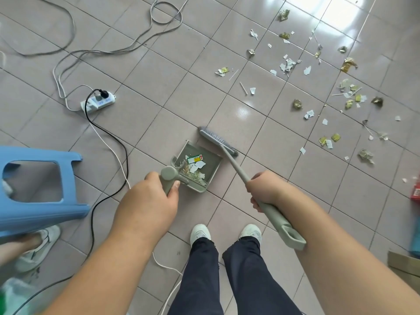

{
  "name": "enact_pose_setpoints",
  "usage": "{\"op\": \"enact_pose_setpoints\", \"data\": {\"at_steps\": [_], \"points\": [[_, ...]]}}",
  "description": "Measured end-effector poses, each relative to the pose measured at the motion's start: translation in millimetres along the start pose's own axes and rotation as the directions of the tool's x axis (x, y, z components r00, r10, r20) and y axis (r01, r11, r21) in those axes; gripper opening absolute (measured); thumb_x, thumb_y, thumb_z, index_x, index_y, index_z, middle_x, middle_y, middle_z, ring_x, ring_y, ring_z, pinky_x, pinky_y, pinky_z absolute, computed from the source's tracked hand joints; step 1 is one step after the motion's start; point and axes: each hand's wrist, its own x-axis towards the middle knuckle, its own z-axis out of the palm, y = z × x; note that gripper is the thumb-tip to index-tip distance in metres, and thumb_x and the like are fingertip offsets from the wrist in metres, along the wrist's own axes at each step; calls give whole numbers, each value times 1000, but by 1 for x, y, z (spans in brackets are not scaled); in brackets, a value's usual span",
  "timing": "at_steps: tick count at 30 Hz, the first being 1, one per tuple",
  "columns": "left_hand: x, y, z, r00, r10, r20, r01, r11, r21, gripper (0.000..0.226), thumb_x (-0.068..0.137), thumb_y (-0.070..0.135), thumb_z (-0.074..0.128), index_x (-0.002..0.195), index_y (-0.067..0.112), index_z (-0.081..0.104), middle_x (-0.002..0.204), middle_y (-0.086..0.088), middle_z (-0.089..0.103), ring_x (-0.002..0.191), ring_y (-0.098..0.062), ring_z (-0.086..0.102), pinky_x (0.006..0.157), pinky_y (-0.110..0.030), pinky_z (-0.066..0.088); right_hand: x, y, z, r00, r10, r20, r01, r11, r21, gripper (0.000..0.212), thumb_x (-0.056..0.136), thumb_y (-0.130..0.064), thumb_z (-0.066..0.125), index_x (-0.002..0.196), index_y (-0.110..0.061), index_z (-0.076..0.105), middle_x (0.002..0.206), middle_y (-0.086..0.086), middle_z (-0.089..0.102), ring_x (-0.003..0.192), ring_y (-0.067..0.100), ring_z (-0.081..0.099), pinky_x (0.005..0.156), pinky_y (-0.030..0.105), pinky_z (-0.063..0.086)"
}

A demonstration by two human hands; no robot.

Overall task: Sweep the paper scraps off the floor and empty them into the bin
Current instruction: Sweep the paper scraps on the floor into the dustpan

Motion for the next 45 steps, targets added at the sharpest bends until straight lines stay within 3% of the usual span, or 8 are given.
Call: {"op": "enact_pose_setpoints", "data": {"at_steps": [3,8,17,21,24,32,41,45], "points": [[-6,-3,-3,1000,12,-16,-12,1000,9,32,87,43,50,77,13,43,57,2,41,59,-28,41,54,-31,32,-6,3,4,1000,-12,25,12,1000,-15,25,89,-6,39,107,-1,55,59,14,54,34,19,49,38,19,44],[-18,-6,-10,1000,8,-14,-7,1000,25,33,88,43,49,84,11,49,73,-11,59,66,-31,48,56,-33,39,-11,1,12,1000,-23,2,23,999,-22,26,88,-6,39,111,-2,53,64,15,55,45,23,52,50,27,47],[-32,-11,-2,1000,4,-12,-3,999,33,34,87,43,50,80,11,47,66,-7,54,60,-28,42,54,-32,34,-7,2,13,999,19,-47,-21,999,-44,30,89,-4,35,115,3,48,57,15,55,41,22,52,45,25,44],[-38,-14,4,1000,-19,-4,19,999,37,33,88,43,49,79,11,44,69,-11,57,60,-28,42,54,-32,34,-5,12,21,999,33,-30,-33,999,-14,31,87,-6,39,115,-1,49,56,16,58,41,23,54,50,28,49],[-40,-14,8,999,-28,-18,29,998,50,32,88,43,49,79,13,41,72,-13,59,61,-27,40,55,-31,33,-13,18,26,1000,23,11,-23,1000,4,29,85,-6,40,112,-1,52,54,14,57,31,21,52,44,25,48],[-35,-11,13,999,-32,-18,33,999,35,32,88,44,48,81,13,42,72,-12,61,61,-28,42,54,-31,34,-58,12,-8,991,-54,123,66,994,-89,14,88,-5,42,86,-6,55,60,13,55,33,19,46,36,16,40],[-15,-1,5,1000,-22,1,22,1000,-7,31,88,43,49,80,13,43,66,-7,54,61,-27,41,54,-31,33,-56,2,-41,997,-75,-33,73,996,-58,15,87,-5,40,86,-6,56,58,13,55,29,18,47,36,18,42],[-17,-5,-1,1000,-4,3,4,1000,9,32,88,44,49,79,13,44,57,1,41,60,-28,42,55,-32,34,-28,1,-35,994,-60,-96,56,997,-48,20,87,-5,38,94,-2,56,57,13,55,30,19,49,40,22,46]]}}
